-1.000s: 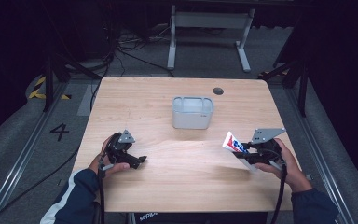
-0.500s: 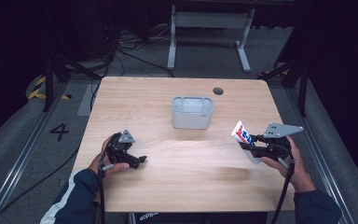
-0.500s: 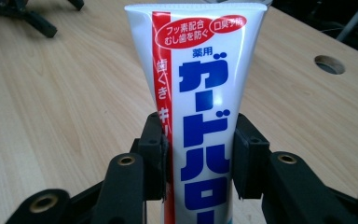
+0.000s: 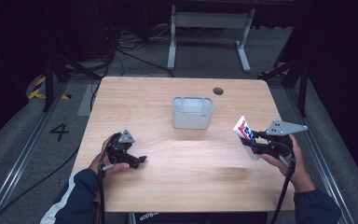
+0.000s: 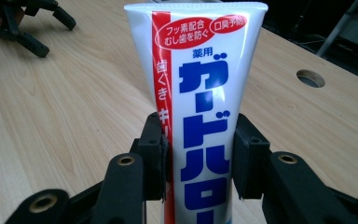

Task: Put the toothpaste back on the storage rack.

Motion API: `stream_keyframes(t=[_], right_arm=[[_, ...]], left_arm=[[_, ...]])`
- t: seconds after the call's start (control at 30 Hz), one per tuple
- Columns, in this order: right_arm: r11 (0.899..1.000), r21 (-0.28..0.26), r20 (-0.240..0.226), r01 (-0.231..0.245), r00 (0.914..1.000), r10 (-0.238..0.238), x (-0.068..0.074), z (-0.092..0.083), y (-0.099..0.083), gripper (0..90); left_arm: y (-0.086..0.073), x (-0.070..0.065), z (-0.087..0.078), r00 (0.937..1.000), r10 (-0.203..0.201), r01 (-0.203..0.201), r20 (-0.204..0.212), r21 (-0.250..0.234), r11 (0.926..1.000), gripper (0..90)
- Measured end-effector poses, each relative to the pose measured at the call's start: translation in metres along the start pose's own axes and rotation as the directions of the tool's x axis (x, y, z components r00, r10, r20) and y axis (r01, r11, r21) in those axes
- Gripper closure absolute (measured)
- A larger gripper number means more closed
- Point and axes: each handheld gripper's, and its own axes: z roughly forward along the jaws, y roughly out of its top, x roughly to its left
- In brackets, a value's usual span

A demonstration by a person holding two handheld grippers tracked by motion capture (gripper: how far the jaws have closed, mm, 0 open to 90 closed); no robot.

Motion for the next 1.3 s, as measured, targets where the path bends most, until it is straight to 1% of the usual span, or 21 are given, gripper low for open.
stream_keyframes(t=[0.07,0.53,0.7,1.3], right_arm=[[1.000,-0.010,0.010,0.005,0.9999,-0.005,0.001,0.001,0.003,62.8],[0.998,-0.059,0.010,0.037,0.9993,-0.036,0.009,0.015,0.022,62.8],[0.997,-0.073,0.009,0.028,0.9996,-0.027,0.010,0.020,0.026,62.5],[0.994,-0.107,0.012,0.035,0.9993,-0.034,0.013,0.032,0.045,61.9]], left_arm=[[0.000,0.000,0.000,1.0000,0.000,0.000,0.000,0.003,1.0000,0.1],[0.000,0.000,0.000,1.0000,0.004,-0.004,0.001,0.004,1.0000,0.1],[0.000,0.000,0.000,1.0000,0.001,-0.001,0.001,0.003,1.0000,0.1],[0.000,0.000,0.000,1.0000,0.001,-0.001,0.000,0.003,1.0000,0.1]])
